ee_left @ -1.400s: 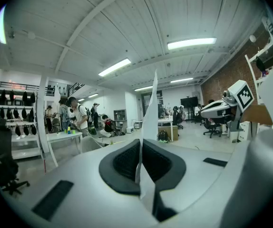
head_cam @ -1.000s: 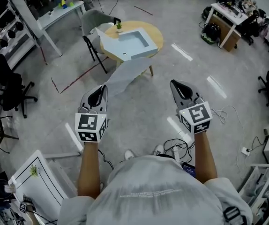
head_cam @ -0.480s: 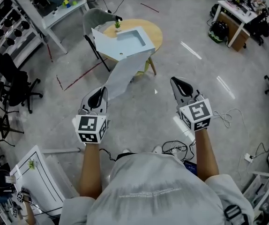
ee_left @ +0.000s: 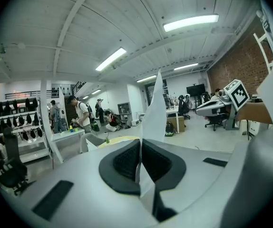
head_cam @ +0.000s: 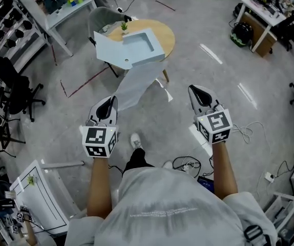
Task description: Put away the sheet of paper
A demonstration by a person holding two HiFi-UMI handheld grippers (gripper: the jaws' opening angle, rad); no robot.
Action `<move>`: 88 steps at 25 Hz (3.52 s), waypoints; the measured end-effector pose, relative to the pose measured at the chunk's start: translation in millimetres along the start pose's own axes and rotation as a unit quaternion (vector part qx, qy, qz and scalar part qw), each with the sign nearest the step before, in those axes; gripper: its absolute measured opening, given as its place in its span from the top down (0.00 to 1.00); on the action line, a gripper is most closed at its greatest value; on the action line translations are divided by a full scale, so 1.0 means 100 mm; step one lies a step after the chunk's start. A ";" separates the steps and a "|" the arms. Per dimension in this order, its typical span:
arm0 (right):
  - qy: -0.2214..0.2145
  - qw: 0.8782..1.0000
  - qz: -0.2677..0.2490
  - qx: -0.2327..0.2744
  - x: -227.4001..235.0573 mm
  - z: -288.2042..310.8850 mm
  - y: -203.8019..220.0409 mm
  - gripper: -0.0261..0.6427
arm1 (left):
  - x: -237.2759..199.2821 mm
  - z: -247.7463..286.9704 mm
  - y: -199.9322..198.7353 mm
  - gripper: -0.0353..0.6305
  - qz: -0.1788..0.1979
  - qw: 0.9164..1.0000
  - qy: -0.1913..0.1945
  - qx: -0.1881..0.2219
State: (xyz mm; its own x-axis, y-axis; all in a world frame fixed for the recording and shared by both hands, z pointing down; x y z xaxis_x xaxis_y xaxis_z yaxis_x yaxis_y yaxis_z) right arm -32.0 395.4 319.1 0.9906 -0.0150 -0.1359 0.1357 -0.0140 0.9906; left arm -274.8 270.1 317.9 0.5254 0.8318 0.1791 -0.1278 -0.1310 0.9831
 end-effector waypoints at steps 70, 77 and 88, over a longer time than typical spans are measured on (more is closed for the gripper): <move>-0.325 0.937 0.012 -0.130 2.15 6.09 1.86 0.92 | -2.61 4.29 1.65 0.92 -0.299 0.922 -0.206 -0.132; -0.345 0.926 0.012 -0.149 1.97 6.12 2.05 0.92 | -2.54 4.24 1.93 0.92 -0.323 0.911 -0.204 -0.159; -0.386 0.908 -0.004 -0.161 1.73 6.03 2.23 0.92 | -2.45 3.94 2.51 0.92 -0.346 0.877 -0.255 -0.214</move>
State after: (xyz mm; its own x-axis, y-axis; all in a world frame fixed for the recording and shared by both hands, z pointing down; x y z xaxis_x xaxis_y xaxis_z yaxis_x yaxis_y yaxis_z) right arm 159.1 -213.2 509.8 0.6998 -0.7143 0.0116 0.2649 0.2745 0.9244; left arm -103.8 -179.1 535.3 0.8958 0.2690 -0.3537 0.1229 0.6149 0.7789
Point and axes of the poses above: the fingertips, and each gripper's own axes: z forward along the fingers, x to its right, y out of its underside, the point moved 2 cm from there along -z, backward along the fingers, and after that the axes turned 12 degrees about x, right-handed, at the moved point
